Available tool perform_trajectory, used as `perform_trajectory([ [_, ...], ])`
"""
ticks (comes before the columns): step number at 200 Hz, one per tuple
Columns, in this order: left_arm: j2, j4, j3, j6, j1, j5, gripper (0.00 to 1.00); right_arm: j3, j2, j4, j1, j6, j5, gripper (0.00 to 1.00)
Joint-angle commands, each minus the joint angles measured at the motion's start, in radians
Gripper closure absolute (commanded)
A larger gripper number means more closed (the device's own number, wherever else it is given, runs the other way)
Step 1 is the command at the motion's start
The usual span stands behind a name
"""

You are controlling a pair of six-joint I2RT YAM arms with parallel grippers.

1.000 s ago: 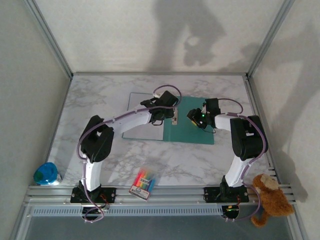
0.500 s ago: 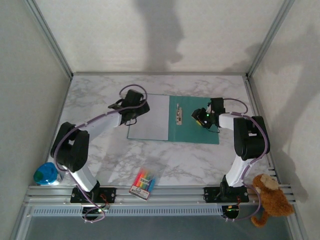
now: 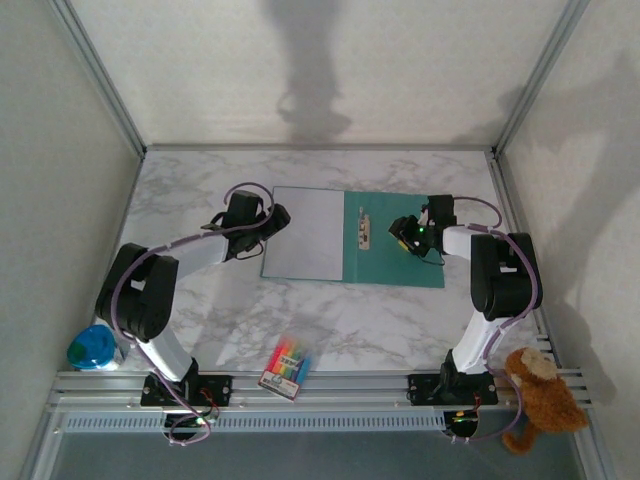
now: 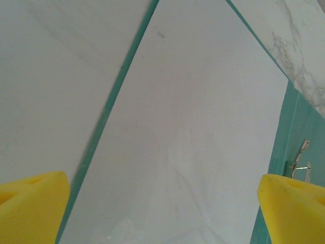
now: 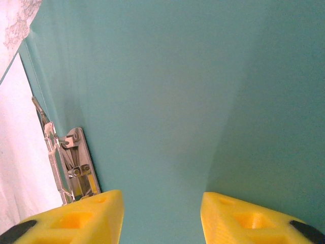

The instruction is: Put the files into the folder

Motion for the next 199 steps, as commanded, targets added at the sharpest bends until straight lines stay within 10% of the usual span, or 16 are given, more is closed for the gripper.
perform_trajectory([
  [1,0.031,0.055,-0.032,-0.033,0.008,0.025,0.05,0.003,-0.003,-0.068,-0.009,-0.020,0.037,0.51],
  [66,0.072,0.060,-0.069,-0.065,0.016,0.036,0.07,-0.003,-0.003,-0.057,-0.009,-0.017,0.036,0.49],
  [199,-0.039,-0.417,-0.164,0.083,0.140,-0.300,0.06,-0.010,-0.009,-0.045,-0.009,-0.014,0.016,0.50],
])
